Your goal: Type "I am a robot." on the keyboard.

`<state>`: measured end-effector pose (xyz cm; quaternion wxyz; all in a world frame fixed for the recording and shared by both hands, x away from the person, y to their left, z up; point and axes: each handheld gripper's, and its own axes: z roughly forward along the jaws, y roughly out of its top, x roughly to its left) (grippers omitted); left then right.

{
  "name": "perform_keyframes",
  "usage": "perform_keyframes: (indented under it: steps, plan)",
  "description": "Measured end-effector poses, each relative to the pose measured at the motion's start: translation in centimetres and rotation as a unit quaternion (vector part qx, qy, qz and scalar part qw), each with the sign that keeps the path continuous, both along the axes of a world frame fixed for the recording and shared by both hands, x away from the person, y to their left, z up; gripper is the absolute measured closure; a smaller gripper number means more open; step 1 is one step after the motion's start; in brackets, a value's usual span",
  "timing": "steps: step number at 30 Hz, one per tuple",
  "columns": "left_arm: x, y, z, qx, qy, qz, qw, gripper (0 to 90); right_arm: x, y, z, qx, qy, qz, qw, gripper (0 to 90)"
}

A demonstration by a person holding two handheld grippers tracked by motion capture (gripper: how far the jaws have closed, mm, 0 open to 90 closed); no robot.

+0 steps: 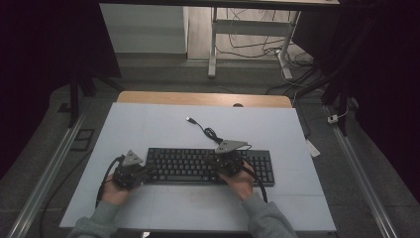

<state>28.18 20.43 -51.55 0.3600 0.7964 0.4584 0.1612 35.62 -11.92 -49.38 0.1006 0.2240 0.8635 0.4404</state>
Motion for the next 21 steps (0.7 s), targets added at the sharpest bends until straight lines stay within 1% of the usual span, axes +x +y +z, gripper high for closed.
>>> perform_keyframes:
  steps: [2,6,11,15,21]
  plan:
    - [0.19,-0.03,-0.22,0.006,0.002,0.005,1.0,88.6,0.06,0.11,-0.06,0.0,0.0,0.001,1.0,89.3]
    - [0.43,-0.13,-0.44,0.013,0.003,0.006,0.9999,88.6,0.34,0.38,-0.34,-0.003,0.003,0.002,1.0,89.2]
    - [0.54,-0.23,-0.69,0.016,0.007,0.004,0.9998,88.6,0.61,0.43,-0.64,-0.003,0.008,0.0,1.0,88.8]
    - [0.64,-0.2,-0.89,0.019,0.01,0.003,0.9998,88.5,0.69,0.42,-0.71,-0.008,0.008,-0.002,0.9999,88.7]
    - [0.72,-0.28,-1.06,0.02,0.014,0.004,0.9997,88.5,0.77,0.53,-0.83,-0.007,0.007,-0.001,0.9999,88.7]
